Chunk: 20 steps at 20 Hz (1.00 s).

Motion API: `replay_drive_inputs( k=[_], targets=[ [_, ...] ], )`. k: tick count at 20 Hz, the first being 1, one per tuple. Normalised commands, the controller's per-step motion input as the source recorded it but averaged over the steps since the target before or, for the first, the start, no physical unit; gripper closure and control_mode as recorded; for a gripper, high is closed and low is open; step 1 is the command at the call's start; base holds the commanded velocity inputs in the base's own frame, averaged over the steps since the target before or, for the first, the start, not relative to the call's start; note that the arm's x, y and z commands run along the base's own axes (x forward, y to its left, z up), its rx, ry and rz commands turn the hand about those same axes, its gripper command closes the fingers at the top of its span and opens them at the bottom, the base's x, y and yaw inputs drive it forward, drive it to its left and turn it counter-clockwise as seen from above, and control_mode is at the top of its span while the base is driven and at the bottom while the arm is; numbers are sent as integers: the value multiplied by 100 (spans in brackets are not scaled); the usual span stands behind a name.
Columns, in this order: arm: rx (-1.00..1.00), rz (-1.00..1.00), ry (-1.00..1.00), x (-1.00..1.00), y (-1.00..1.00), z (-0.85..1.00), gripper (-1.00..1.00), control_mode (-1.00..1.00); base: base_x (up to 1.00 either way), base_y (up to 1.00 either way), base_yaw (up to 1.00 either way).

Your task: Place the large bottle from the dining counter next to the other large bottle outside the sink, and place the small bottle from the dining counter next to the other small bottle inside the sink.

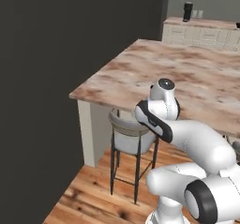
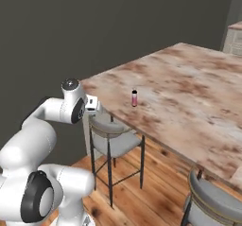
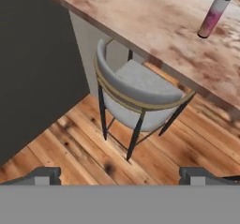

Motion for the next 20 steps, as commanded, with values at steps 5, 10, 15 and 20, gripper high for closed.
replay_drive_inputs(
  k=[5,10,15,20],
  targets=[
    [0,0,0,0,0,0,-100,100,30,34,-33],
    [0,0,0,0,0,0,-100,100,35,30,-37],
    [0,0,0,0,0,0,-100,100,48,44,-26],
    [0,0,0,0,0,0,-100,100,40,39,-12]
  ],
)
